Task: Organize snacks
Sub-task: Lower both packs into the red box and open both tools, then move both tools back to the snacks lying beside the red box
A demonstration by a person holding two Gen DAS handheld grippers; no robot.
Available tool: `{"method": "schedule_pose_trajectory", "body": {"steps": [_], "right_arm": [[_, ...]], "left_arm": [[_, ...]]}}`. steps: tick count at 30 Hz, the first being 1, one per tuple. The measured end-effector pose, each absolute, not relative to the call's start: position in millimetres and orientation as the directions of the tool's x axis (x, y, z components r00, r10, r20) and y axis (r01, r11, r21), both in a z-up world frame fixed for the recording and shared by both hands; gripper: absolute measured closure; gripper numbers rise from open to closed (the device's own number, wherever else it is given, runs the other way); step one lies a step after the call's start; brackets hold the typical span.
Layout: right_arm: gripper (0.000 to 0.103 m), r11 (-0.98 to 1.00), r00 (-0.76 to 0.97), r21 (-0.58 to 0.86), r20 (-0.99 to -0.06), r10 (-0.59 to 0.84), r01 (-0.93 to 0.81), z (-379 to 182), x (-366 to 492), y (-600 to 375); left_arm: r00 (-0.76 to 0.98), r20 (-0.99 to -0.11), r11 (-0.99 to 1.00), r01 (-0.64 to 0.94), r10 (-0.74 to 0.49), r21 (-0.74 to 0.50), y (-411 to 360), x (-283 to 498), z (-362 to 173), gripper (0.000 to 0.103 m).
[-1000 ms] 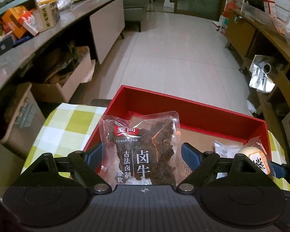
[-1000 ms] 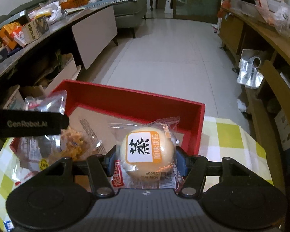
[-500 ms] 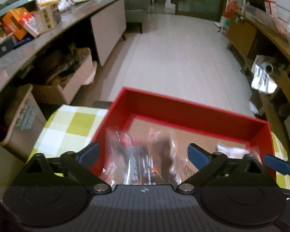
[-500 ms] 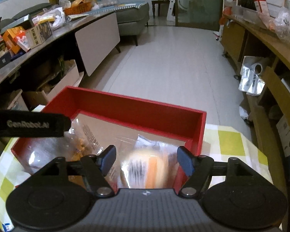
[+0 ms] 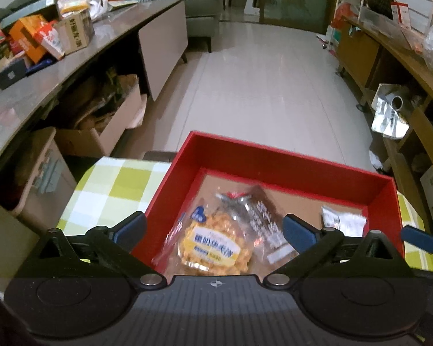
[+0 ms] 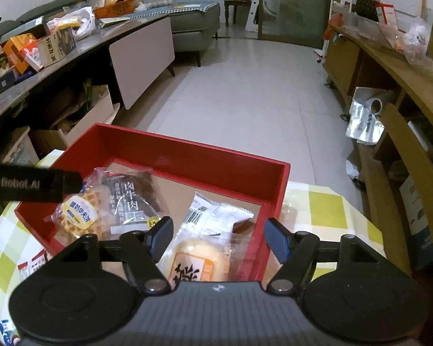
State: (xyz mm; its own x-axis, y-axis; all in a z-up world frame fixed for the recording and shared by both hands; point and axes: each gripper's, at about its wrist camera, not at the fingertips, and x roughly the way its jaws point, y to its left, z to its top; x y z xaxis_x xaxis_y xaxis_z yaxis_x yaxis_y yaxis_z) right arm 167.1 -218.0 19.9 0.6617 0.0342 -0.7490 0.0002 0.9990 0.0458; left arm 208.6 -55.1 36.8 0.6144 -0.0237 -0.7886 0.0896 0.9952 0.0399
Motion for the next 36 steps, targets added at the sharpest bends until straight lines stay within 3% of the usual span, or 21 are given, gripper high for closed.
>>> {"method": "schedule_pose_trajectory", "body": {"steps": [8,16,27,36], "right_arm": [[0.027,0.998,0.675,0.047,-0.735,0.062,-0.04,47.1,145.5,-202.4],[0.027,0.996,0.618,0.03,-0.782,0.076,-0.083,51.2,109.6,-184.5],[0.027,0.978,0.421,0.207,-0.888,0.186,0.003,-1.4,98.9,-178.7],[0.028,0.985,0.382,0.169,-0.913,0.146,0.027,-24.7,109.8,-172.5]], "left_arm": [[0.572,-0.82,0.995,0.076,0.014,0.07,-30.2,177.0,32.4,0.001],[0.518,-0.856,0.998,0.054,0.01,0.044,3.0,146.1,27.2,0.001],[0.472,-0.88,0.999,0.038,-0.042,-0.028,26.3,111.4,25.6,0.001],[0.463,-0.885,0.998,0.058,-0.049,-0.025,26.2,111.1,21.9,0.001]]}}
